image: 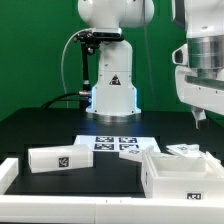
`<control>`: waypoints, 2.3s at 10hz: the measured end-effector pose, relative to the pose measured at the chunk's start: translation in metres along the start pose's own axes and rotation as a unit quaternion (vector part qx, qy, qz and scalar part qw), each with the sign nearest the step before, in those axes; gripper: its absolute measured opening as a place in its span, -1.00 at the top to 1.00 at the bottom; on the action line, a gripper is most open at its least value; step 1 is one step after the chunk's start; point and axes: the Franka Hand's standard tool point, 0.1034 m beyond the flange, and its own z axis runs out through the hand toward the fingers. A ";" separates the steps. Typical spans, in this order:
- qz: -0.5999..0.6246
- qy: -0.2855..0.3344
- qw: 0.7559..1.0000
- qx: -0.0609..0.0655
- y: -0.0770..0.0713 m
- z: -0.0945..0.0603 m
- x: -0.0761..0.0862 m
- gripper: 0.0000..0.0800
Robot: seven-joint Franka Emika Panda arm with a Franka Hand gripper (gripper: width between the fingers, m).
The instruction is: Assemble cabinet
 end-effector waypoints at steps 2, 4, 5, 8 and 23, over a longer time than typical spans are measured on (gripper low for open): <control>0.003 0.011 1.000 0.007 0.018 0.010 -0.010 -0.99; -0.003 0.015 1.000 -0.011 0.055 0.024 -0.021 -0.99; 0.011 0.017 1.000 -0.013 0.061 0.028 -0.024 -0.99; 0.012 0.020 1.000 -0.009 0.061 0.030 -0.023 -0.99; -0.014 0.047 0.998 -0.039 0.122 0.081 -0.033 -0.50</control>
Offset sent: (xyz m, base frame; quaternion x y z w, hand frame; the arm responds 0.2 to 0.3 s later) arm -0.0686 -0.0016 -0.0171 -0.0235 0.0298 0.0045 0.9993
